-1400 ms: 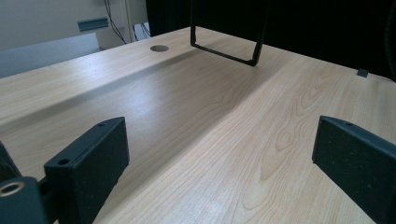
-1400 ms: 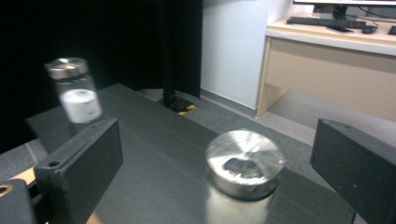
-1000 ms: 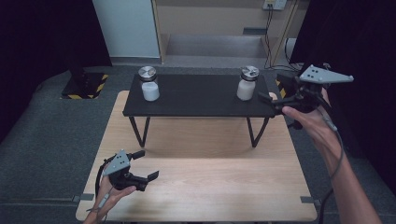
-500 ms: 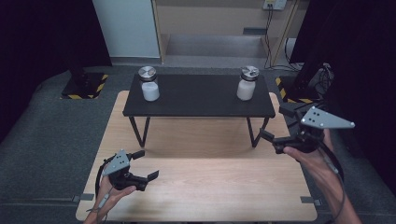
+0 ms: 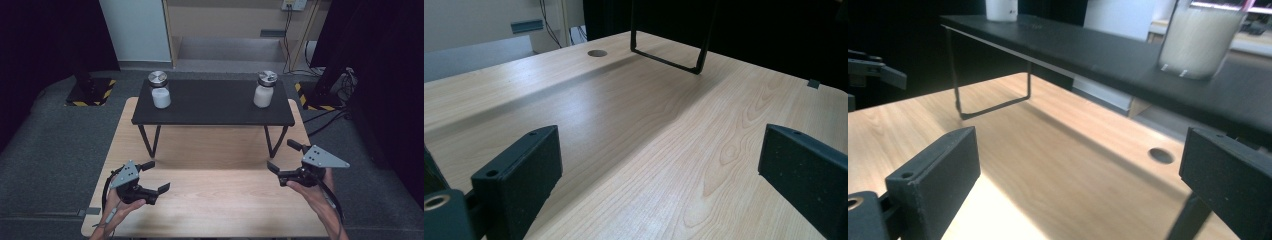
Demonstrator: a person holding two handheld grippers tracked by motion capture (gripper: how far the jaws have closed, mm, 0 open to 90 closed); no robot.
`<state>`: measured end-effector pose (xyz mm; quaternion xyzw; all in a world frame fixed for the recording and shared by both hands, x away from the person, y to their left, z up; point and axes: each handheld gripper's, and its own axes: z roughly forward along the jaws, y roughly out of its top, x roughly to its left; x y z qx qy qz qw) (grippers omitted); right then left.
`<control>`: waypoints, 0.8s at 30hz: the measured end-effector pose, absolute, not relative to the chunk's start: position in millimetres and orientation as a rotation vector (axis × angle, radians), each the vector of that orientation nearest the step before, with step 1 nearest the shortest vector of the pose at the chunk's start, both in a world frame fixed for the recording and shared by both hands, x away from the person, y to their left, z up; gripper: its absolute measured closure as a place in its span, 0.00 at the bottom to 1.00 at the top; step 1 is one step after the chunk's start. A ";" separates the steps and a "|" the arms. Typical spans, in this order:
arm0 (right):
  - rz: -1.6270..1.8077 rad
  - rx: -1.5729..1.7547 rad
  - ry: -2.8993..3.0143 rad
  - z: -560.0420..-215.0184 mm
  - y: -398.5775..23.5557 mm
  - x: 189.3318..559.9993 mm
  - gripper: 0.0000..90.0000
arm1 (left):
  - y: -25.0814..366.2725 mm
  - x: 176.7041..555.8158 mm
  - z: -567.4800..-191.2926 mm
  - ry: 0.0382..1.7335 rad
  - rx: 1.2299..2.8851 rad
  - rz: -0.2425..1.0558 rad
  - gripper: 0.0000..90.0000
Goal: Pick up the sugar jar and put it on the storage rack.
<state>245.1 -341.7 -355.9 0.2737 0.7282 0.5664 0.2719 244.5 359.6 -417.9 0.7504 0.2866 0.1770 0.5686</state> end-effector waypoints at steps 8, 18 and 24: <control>1.551 0.792 1.961 -397.8 -341.0 243.9 0.04 | 359.2 245.1 -418.1 0.672 1.767 0.416 0.03; 1.531 0.751 1.966 -420.8 -338.4 242.1 0.05 | 359.2 245.1 -418.0 0.672 1.766 0.419 0.03; 1.512 0.744 1.980 -424.0 -339.1 240.6 0.05 | 359.0 245.3 -418.1 0.672 1.766 0.418 0.03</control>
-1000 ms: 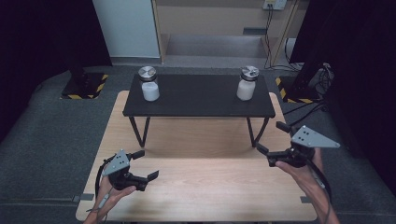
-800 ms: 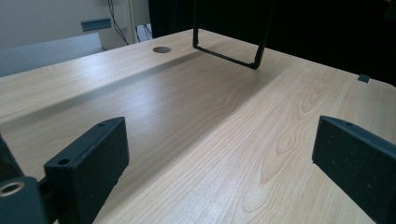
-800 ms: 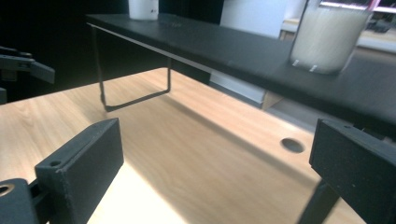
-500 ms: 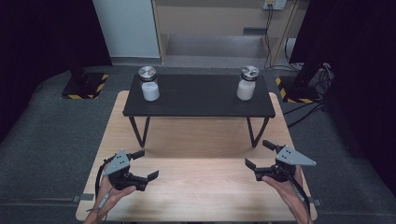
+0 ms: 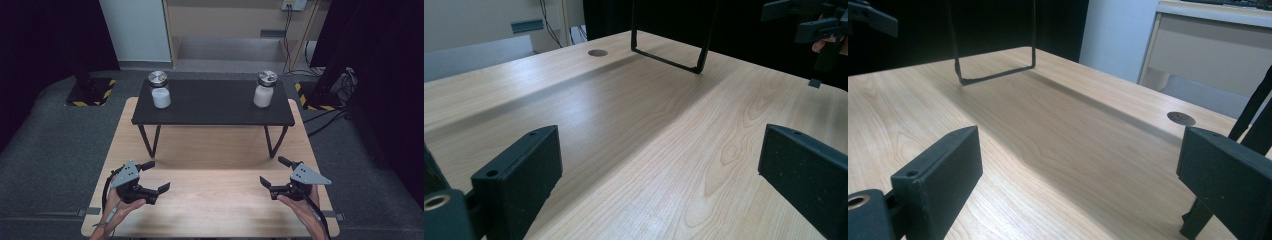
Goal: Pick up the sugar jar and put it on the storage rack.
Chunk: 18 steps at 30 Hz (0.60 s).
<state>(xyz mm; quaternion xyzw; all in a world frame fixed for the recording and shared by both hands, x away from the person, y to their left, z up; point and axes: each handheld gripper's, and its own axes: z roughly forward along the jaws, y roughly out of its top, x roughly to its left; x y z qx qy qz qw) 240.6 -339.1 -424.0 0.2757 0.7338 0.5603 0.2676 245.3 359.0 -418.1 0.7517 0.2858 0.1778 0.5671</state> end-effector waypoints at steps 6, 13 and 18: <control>1.507 0.741 1.973 -423.3 -340.4 239.1 0.05 | 358.4 245.0 -417.8 0.669 1.766 0.418 0.03; 1.515 0.763 1.969 -424.7 -342.9 238.9 0.05 | 359.5 244.0 -418.1 0.671 1.762 0.419 0.03; 1.520 0.766 1.963 -424.7 -343.6 238.1 0.05 | 358.9 244.8 -417.8 0.667 1.766 0.417 0.03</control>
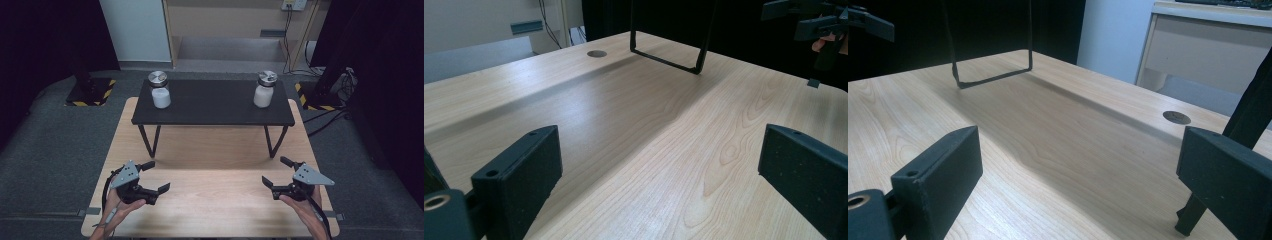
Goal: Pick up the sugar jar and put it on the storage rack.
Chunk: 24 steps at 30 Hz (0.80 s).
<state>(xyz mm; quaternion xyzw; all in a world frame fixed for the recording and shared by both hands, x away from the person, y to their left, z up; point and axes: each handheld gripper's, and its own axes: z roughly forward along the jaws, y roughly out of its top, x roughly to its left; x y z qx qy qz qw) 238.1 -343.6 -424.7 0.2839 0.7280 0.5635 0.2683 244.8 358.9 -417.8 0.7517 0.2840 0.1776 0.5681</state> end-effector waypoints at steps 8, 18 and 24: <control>1.522 0.767 1.968 -425.6 -343.8 238.1 0.05 | 359.0 244.8 -417.8 0.667 1.765 0.418 0.03; 1.528 0.772 1.958 -426.1 -346.0 237.2 0.05 | 358.2 245.3 -418.1 0.670 1.764 0.415 0.03; 1.532 0.769 1.959 -426.1 -345.3 237.9 0.05 | 359.4 243.7 -418.2 0.670 1.760 0.417 0.03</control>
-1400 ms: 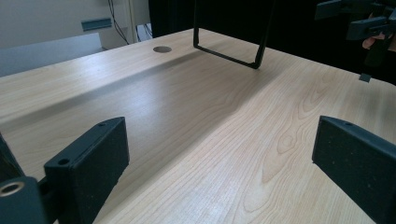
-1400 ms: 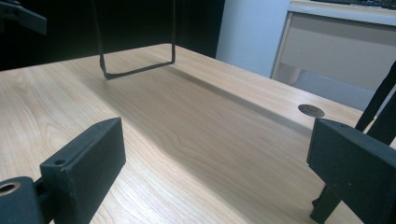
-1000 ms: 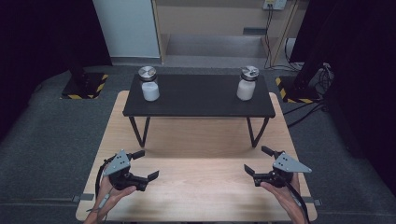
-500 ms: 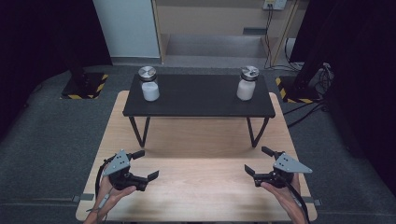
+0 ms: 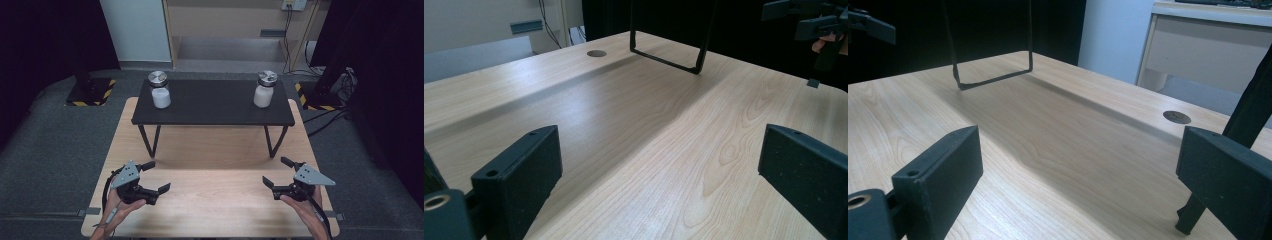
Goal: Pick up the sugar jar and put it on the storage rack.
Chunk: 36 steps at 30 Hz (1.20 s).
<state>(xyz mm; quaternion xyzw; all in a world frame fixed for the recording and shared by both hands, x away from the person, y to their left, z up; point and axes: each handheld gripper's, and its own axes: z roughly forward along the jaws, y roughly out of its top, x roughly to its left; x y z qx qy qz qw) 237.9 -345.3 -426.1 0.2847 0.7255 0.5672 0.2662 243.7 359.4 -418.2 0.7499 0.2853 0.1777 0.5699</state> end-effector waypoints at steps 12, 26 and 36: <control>1.534 0.769 1.957 -426.0 -344.8 238.3 0.05 | 359.9 242.8 -417.9 0.670 1.758 0.420 0.03; 1.536 0.767 1.961 -426.0 -344.7 238.5 0.05 | 359.9 242.7 -418.1 0.671 1.759 0.420 0.03; 1.536 0.767 1.960 -426.3 -344.8 238.2 0.06 | 359.9 243.1 -418.1 0.670 1.759 0.419 0.03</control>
